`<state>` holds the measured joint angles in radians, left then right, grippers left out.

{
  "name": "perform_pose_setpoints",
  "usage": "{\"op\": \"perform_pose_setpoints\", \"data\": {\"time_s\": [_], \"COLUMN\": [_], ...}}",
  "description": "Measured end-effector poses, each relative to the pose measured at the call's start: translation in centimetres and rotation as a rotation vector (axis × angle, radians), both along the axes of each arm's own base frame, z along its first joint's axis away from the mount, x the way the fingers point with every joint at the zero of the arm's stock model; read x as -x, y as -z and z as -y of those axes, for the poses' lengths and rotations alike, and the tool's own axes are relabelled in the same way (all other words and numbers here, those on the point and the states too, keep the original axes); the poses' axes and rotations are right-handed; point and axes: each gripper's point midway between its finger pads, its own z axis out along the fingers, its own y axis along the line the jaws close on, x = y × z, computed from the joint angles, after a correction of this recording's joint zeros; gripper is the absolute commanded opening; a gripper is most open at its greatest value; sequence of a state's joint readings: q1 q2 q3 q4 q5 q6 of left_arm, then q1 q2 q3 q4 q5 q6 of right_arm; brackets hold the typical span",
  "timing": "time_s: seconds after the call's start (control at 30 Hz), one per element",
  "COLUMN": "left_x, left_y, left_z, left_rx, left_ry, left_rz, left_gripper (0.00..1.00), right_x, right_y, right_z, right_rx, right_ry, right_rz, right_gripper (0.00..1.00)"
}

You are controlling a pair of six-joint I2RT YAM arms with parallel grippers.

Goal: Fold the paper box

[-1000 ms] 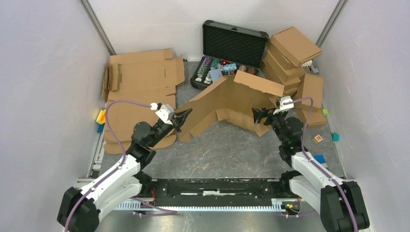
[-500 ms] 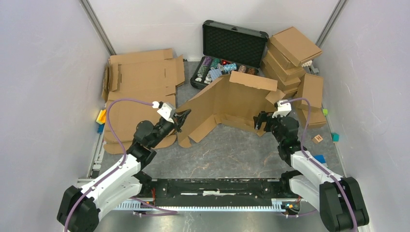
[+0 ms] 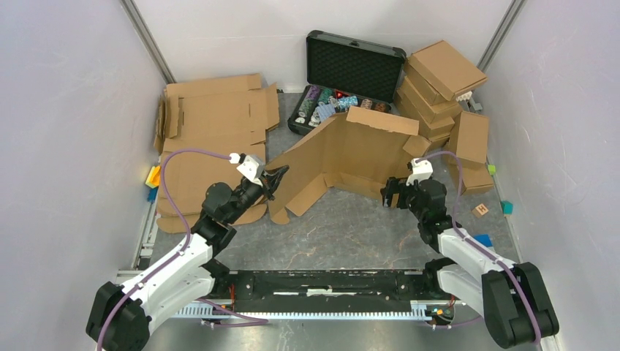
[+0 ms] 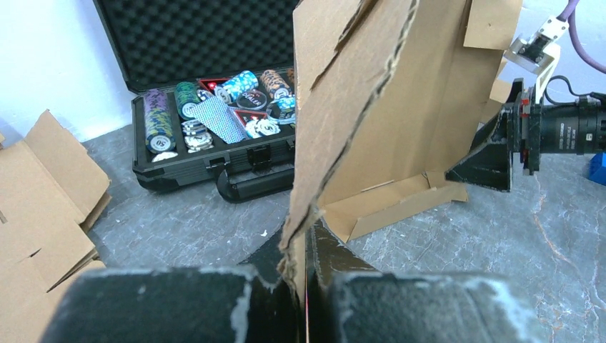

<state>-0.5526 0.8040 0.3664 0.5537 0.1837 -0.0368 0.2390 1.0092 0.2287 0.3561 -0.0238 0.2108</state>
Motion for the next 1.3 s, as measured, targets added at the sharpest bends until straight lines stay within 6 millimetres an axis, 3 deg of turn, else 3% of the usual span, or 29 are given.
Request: {"op": "perform_pose_setpoints", "data": {"time_s": [0.2,0.43,0.67,1.3], "left_x": [0.0,0.1,0.1,0.5], "left_y": [0.0,0.0,0.0,0.0], "left_z": [0.0,0.1,0.1,0.5], "left_rx": [0.0,0.0,0.001,0.043], "left_ry": [0.0,0.003,0.005,0.023], "left_rz": [0.0,0.001,0.0,-0.039], "left_gripper": [0.02,0.02,0.02,0.02], "right_x": [1.4,1.8,2.5,2.7], "right_y": [1.4,0.5,1.5,1.2], "right_z": [-0.5,-1.0,-2.1,-3.4], "right_rx": [0.041,0.061,0.109,0.162], "right_ry": [-0.044,-0.088,-0.15,-0.152], "right_rz": [-0.034,0.015,-0.003,0.032], "right_gripper": [0.98,0.98,0.98,0.98]}}
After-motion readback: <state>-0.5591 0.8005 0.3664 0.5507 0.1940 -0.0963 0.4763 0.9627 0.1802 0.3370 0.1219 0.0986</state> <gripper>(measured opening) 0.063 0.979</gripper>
